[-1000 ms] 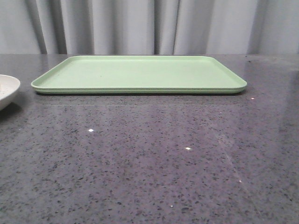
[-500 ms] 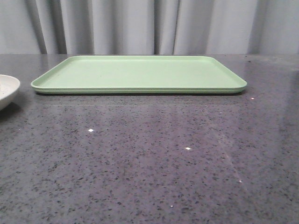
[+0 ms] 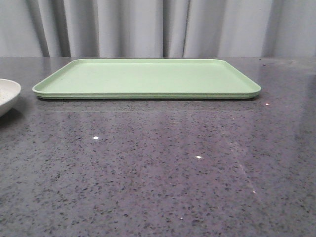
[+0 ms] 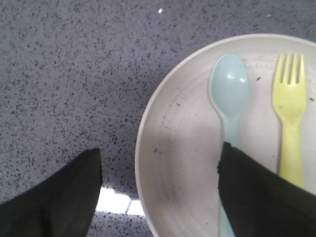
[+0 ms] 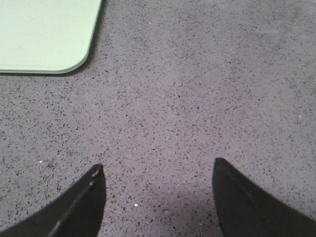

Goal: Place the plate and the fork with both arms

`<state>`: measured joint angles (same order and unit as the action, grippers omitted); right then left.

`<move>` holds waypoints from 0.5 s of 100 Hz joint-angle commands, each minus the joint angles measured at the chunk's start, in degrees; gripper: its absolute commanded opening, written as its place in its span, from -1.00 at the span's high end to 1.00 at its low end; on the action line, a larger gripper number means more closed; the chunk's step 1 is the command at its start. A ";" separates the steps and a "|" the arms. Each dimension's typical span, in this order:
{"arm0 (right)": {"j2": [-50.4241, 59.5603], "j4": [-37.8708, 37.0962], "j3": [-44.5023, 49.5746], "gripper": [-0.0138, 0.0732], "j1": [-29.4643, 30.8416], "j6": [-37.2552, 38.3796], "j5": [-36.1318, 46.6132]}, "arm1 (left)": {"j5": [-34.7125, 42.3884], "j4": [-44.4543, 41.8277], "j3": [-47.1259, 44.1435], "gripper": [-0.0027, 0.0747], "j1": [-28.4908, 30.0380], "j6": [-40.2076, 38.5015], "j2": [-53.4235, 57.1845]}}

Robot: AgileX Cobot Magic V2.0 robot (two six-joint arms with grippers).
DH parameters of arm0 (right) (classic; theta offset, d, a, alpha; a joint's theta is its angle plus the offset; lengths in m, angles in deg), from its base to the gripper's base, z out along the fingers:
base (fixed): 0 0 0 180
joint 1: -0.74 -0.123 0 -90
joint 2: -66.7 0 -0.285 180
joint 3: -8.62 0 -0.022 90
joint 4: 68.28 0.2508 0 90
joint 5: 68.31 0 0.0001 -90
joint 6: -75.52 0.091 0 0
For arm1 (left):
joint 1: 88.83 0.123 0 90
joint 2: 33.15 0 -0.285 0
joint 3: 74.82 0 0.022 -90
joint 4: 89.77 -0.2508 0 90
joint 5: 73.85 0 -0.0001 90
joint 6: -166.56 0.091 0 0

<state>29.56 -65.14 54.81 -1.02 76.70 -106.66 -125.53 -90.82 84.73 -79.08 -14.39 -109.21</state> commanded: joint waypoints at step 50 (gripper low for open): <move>-0.67 -0.07 -2.06 -0.41 0.27 -0.11 4.09 | 2.63 -0.48 2.12 -0.33 2.32 2.90 -9.40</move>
<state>29.56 -65.14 54.81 -1.02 76.70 -106.66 -125.15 -91.05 84.90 -76.93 -11.56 -118.88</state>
